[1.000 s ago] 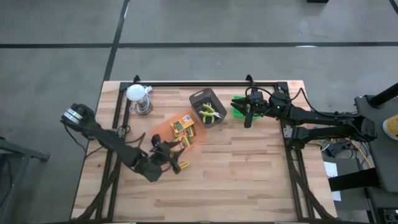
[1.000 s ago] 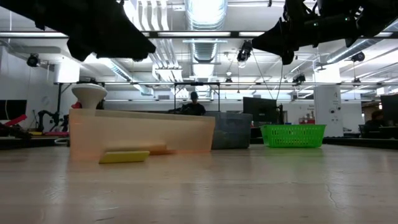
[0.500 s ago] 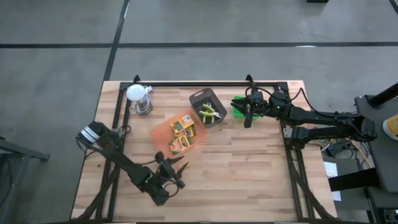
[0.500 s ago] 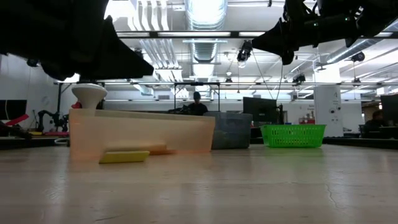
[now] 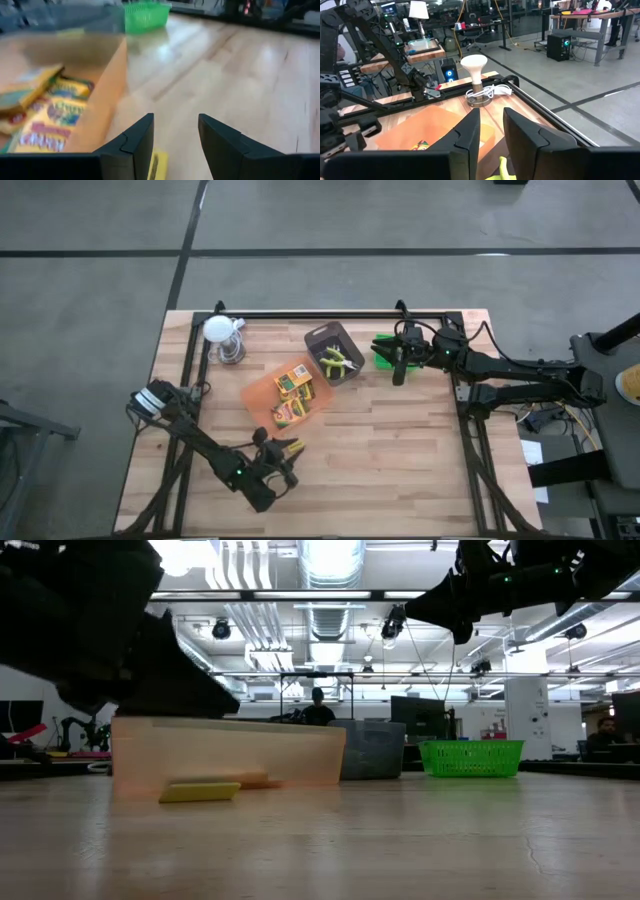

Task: Pick & Place School Supplies
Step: Put the yellow eraser into the green bin

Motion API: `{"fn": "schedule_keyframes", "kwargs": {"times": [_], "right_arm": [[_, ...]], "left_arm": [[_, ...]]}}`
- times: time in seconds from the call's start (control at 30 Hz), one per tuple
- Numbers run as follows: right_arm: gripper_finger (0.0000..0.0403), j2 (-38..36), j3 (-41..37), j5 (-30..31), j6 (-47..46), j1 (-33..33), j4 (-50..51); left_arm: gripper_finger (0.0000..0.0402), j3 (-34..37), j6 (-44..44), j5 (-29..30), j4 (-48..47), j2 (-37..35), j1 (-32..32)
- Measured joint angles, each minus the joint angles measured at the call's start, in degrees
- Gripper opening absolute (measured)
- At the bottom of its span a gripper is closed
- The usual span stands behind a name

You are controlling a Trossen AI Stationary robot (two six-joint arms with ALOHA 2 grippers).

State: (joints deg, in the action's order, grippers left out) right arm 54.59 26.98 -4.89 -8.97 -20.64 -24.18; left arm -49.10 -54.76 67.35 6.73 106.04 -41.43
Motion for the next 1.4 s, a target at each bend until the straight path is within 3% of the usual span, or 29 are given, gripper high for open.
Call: {"fn": "schedule_keyframes", "kwargs": {"times": [0.27, 0.53, 0.73, 1.4], "right_arm": [[0.0068, 0.0, 0.0, 0.0, 0.0, 0.0, 0.0], [0.0075, 0.0, 0.0, 0.0, 0.0, 0.0, 0.0], [0.0083, 0.0, 0.0, 0.0, 0.0, 0.0, 0.0], [0.0071, -0.1, 0.0, 0.0, 0.0, 0.0, 0.0]], "left_arm": [[0.0161, 0.0, -15.6, -6.5, -9.9, 0.0, 0.1], [0.0161, 0.0, -16.0, -13.9, -12.2, -0.1, 0.2], [0.0161, 0.0, -19.9, -16.2, -16.0, -0.1, 1.3], [0.0158, 0.8, -19.7, -20.6, -17.2, -0.3, 3.3]]}}
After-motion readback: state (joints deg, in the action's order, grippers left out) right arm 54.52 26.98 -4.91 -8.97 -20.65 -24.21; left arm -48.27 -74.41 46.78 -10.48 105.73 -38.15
